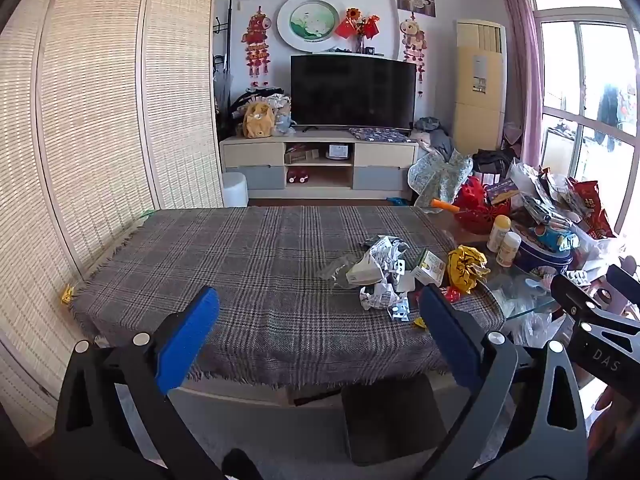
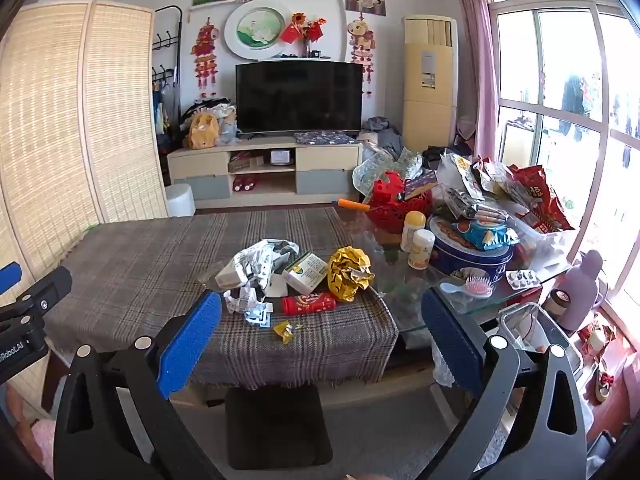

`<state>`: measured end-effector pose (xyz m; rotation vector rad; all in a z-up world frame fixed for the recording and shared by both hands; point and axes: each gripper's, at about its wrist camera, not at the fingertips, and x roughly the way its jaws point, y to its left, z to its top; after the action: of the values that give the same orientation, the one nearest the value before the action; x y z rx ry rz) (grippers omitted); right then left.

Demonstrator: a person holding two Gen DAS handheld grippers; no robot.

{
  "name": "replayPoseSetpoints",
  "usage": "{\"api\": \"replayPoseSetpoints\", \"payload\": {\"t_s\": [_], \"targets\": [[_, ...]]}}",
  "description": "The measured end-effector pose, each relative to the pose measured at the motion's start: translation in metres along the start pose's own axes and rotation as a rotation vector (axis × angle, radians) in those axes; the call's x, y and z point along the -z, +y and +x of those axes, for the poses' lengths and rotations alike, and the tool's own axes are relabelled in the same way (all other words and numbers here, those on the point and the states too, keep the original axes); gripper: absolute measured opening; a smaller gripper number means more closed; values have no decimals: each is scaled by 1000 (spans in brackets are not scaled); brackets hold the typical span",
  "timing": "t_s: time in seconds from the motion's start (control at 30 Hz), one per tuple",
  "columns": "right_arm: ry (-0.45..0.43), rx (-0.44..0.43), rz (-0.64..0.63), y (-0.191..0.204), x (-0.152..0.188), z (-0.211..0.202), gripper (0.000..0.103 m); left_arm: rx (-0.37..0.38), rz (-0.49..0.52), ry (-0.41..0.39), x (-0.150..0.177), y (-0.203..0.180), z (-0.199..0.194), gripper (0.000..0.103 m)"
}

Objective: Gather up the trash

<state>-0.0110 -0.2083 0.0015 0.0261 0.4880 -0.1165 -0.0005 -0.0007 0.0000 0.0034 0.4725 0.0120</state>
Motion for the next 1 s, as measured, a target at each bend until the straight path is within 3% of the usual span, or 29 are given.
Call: {"api": "replayPoseSetpoints", "payload": {"t_s": [1.0], "targets": [[-33,1,18,2,-1,-3,100,19,0,-2,-4,-1,-4,95]]}}
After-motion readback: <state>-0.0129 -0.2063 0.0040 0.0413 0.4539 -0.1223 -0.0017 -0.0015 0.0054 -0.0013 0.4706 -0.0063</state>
